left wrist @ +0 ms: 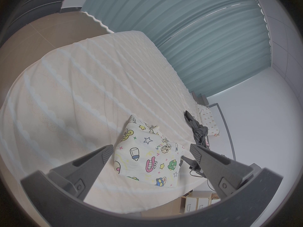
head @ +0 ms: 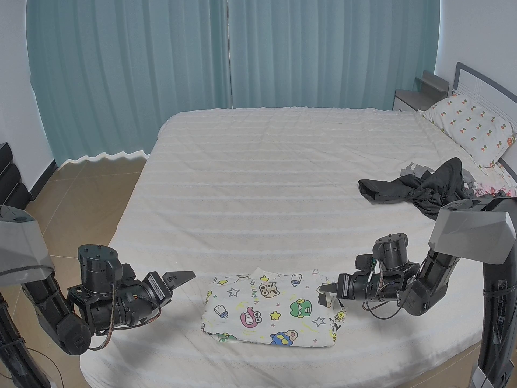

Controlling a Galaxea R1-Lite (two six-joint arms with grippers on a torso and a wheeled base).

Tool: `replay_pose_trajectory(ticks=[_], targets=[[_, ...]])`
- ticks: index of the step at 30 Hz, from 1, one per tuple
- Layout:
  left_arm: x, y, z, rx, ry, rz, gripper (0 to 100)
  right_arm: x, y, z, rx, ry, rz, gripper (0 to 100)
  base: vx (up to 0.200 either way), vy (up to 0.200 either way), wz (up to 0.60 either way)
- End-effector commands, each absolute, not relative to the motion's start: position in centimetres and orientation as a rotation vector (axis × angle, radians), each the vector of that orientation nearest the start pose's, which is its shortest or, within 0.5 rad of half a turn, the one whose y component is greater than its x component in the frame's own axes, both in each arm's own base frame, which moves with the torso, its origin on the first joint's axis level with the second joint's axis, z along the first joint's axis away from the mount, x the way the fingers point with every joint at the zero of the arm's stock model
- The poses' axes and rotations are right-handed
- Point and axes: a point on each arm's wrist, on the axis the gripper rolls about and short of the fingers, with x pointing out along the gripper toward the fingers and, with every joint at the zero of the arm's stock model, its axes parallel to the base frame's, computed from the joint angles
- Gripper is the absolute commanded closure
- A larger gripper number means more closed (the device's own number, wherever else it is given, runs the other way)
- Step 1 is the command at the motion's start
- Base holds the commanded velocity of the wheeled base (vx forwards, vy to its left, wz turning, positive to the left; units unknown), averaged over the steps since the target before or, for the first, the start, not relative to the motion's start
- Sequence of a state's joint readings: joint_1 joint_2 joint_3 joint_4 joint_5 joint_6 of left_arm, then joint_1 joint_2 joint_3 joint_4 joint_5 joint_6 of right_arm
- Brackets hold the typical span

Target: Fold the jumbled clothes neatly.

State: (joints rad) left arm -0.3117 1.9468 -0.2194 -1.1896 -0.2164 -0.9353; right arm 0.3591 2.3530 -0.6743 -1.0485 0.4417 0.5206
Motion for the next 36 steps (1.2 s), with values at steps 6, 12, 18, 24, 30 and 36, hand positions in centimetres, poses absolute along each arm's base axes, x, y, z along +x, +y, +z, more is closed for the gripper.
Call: replay_pose_trajectory(ticks=[6, 12, 18, 24, 30, 36], targets=[[23.2, -8.0, 4.3, -0.863, 0.739, -0.223, 0, 31.6, 12.7, -3.1, 0.522, 0.848, 0.573, 100, 0.0, 0.0, 0.0], [23.2, -8.0, 4.3, -0.863, 0.739, -0.223, 0, 31.3, 13.5, -3.0, 0.512, 0.85, 0.597, 100, 0.0, 0.0, 0.0], [23.2, -8.0, 4.3, -0.863, 0.739, -0.223, 0, 31.3, 14.5, -2.9, 0.502, 0.849, 0.625, 0, 0.0, 0.0, 0.0], [23.3, -8.0, 4.3, -0.863, 0.739, -0.223, 0, 32.1, 15.4, -3.6, 0.495, 0.854, 0.635, 0, 0.0, 0.0, 0.0], [23.3, -8.0, 4.2, -0.863, 0.74, -0.223, 0, 33.1, 15.8, -3.4, 0.497, 0.865, 0.651, 100, 0.0, 0.0, 0.0], [23.3, -8.0, 4.2, -0.863, 0.74, -0.223, 0, 33.9, 16.1, -3.3, 0.506, 0.907, 0.667, 100, 0.0, 0.0, 0.0]])
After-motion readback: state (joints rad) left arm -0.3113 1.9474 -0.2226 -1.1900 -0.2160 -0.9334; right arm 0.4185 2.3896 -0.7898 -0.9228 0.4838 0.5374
